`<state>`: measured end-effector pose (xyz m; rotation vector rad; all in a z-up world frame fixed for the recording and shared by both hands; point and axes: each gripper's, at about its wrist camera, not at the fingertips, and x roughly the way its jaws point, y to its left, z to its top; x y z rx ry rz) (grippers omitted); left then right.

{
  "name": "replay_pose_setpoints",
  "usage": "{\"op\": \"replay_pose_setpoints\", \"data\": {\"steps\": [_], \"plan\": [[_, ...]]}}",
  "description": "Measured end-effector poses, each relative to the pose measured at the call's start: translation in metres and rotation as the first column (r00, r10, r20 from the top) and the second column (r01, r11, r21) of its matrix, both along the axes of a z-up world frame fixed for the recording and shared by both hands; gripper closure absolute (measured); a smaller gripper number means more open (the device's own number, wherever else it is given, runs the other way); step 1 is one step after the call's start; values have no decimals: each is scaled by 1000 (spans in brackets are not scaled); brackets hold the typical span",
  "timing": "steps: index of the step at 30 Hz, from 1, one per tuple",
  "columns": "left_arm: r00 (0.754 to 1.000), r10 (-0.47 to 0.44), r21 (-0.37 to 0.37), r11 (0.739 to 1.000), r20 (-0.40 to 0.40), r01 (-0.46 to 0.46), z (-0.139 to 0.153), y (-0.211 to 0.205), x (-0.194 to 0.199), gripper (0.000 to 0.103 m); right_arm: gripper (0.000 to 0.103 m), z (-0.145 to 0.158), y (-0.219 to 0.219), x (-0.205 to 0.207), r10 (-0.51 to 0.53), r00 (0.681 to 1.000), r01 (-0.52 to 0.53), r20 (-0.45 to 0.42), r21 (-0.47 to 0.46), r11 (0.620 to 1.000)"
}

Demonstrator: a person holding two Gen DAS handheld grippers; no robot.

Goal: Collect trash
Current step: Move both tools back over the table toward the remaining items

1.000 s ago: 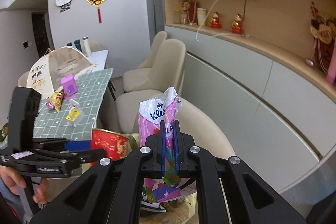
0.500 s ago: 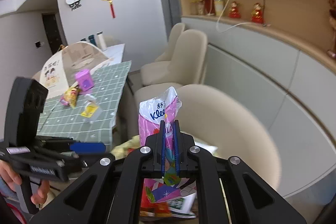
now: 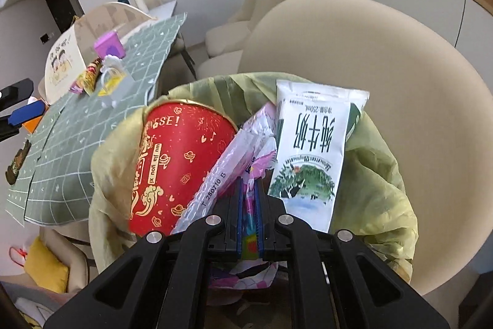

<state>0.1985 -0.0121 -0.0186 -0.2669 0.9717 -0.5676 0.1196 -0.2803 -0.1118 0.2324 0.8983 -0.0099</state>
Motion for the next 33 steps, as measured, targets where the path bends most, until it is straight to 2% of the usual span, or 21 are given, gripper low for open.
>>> {"op": "replay_pose_setpoints", "data": {"steps": [5,7,9,18,22,26,29,33], "plan": [[997,75,-8,997,-20,-75,-9,31,3,48,90,14,-8,-12,-60,998,60,13,-3,998],[996,91,8,996,-6,-91,-11,42,4,48,77,21,-8,-16,-65,998,65,22,-16,998],[994,105,25,994,10,-105,-12,50,6,48,73,31,-7,-23,-70,997,71,38,-38,997],[976,217,28,976,3,-217,-25,104,26,48,73,88,19,-18,-87,986,103,141,-114,988],[964,264,59,962,22,-265,-27,134,39,48,72,110,51,8,-33,983,48,181,-79,996],[951,306,90,947,50,-310,-28,169,54,48,72,114,98,43,47,982,-33,185,-77,997],[941,335,75,938,48,-338,-28,206,73,48,72,113,139,73,97,979,-85,181,-72,994],[941,334,55,940,56,-337,-25,244,101,48,72,108,189,115,162,973,-157,165,-44,987]]}}
